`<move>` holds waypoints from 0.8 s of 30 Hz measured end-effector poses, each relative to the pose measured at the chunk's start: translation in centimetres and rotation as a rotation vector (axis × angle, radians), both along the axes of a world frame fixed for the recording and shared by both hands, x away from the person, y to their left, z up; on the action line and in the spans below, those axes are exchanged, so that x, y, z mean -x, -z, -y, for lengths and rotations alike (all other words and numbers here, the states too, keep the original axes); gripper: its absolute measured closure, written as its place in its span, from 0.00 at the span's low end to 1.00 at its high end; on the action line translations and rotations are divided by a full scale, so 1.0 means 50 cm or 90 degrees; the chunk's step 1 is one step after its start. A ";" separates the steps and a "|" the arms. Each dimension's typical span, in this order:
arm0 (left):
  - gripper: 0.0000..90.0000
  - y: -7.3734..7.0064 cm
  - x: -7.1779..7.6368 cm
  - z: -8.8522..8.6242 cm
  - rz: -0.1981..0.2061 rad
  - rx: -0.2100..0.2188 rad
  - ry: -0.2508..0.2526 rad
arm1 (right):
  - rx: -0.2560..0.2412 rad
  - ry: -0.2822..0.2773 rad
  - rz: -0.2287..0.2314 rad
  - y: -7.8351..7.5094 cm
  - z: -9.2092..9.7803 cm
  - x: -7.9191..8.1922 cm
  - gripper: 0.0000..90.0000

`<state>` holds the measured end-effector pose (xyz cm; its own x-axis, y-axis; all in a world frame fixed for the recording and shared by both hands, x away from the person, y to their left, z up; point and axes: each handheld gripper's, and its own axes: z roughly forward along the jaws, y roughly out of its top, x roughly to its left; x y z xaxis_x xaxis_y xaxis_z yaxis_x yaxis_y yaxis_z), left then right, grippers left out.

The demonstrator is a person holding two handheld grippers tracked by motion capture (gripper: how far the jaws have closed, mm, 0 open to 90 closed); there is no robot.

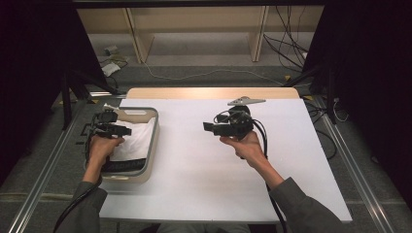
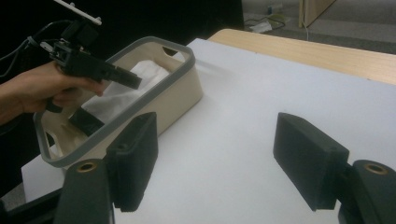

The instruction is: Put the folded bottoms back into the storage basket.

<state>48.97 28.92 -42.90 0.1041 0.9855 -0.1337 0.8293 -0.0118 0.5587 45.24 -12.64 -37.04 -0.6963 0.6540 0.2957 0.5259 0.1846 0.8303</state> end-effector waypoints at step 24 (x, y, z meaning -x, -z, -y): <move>0.28 -0.049 0.053 0.051 0.074 0.049 0.074 | -0.016 0.020 0.023 0.019 0.034 0.036 0.33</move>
